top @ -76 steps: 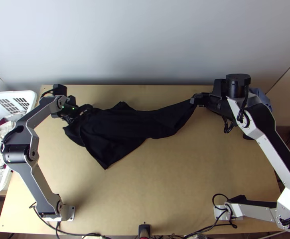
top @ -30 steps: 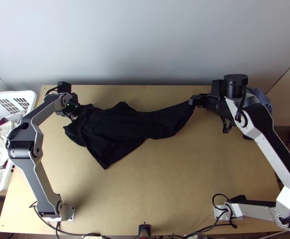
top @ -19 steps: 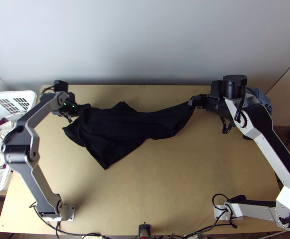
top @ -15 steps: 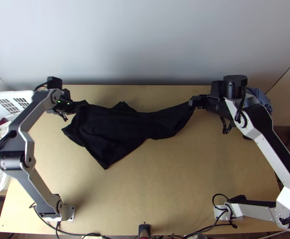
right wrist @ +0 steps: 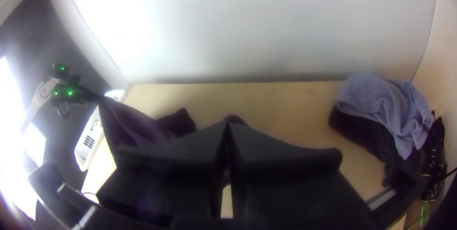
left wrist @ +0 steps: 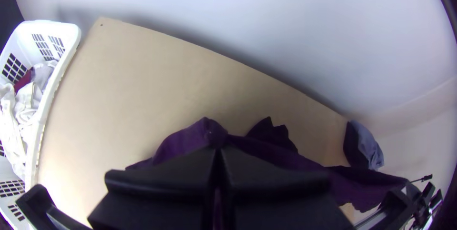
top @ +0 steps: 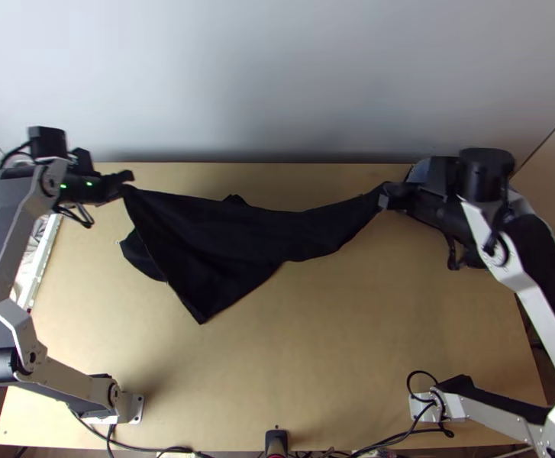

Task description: Fold the t-shirt

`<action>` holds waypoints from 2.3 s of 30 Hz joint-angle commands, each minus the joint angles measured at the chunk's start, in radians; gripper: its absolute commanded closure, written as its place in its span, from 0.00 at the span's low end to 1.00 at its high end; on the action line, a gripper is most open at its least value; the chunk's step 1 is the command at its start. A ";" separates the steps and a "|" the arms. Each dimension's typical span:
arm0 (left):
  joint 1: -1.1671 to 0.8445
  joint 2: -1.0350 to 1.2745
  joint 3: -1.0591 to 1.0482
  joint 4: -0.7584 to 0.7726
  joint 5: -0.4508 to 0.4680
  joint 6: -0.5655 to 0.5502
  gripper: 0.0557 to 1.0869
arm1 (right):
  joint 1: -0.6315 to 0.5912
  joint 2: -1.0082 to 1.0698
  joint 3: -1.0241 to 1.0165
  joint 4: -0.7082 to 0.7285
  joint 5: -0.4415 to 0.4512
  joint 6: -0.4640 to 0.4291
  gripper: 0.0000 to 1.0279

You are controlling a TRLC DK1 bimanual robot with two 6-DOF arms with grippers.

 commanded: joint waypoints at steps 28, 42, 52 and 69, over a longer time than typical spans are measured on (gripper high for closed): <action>0.267 -0.511 0.429 -0.235 0.311 -0.279 0.96 | -0.099 -0.083 0.884 -0.300 -0.005 0.168 0.97; 0.281 -0.708 0.427 -0.082 0.253 -0.479 0.96 | -0.108 -0.241 0.938 -0.154 -0.013 0.229 0.97; 0.267 -0.886 0.429 0.013 0.155 -0.519 0.96 | -0.137 -0.424 0.935 -0.132 -0.010 0.249 0.97; 0.109 -0.900 0.472 0.096 -0.177 -0.466 0.96 | -0.085 -0.393 0.938 -0.054 0.121 0.226 0.97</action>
